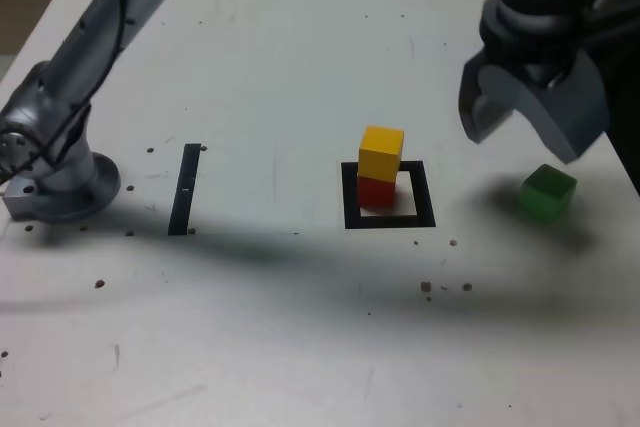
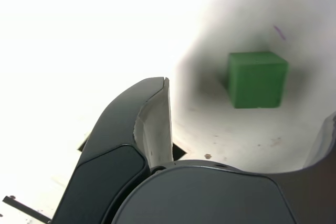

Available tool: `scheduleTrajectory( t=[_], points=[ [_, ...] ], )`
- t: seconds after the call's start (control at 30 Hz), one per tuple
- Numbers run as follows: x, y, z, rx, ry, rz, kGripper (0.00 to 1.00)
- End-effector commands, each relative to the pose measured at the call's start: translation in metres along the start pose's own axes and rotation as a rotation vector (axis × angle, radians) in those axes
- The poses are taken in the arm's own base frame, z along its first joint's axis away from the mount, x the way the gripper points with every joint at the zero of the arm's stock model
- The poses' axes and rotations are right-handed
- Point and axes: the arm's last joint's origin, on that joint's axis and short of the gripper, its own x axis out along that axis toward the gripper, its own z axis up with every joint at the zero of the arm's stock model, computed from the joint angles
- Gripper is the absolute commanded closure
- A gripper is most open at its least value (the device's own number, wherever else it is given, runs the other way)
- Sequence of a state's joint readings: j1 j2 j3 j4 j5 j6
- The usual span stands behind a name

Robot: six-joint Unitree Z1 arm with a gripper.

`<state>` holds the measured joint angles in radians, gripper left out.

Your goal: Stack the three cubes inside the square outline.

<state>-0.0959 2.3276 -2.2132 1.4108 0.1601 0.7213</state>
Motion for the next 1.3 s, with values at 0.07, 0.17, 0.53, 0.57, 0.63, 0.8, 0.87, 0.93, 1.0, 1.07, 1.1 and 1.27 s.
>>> scheduleTrajectory(
  t=[0.07, 0.17, 0.53, 0.57, 0.63, 0.8, 0.87, 0.93, 1.0, 1.07, 1.1, 1.27],
  points=[
    [0.014, -0.002, 0.015, 0.021, 0.007, -0.023, 0.0],
    [0.024, 0.0, 0.023, 0.027, 0.007, -0.034, 0.0],
    [0.052, 0.003, 0.041, 0.038, 0.02, -0.055, 0.04],
    [0.053, 0.003, 0.042, 0.039, 0.025, -0.056, 0.06],
    [0.055, 0.004, 0.043, 0.038, 0.034, -0.055, 0.12],
    [0.056, 0.004, 0.044, 0.035, 0.047, -0.044, 0.33],
    [0.055, 0.003, 0.045, 0.034, 0.048, -0.038, 0.48],
    [0.055, 0.003, 0.045, 0.035, 0.046, -0.034, 0.59],
    [0.055, 0.003, 0.046, 0.036, 0.045, -0.032, 0.68],
    [0.055, 0.003, 0.046, 0.038, 0.045, -0.032, 0.72],
    [0.055, 0.003, 0.046, 0.038, 0.046, -0.032, 0.72],
    [0.055, 0.003, 0.046, 0.041, 0.049, -0.034, 0.72]
  ],
)
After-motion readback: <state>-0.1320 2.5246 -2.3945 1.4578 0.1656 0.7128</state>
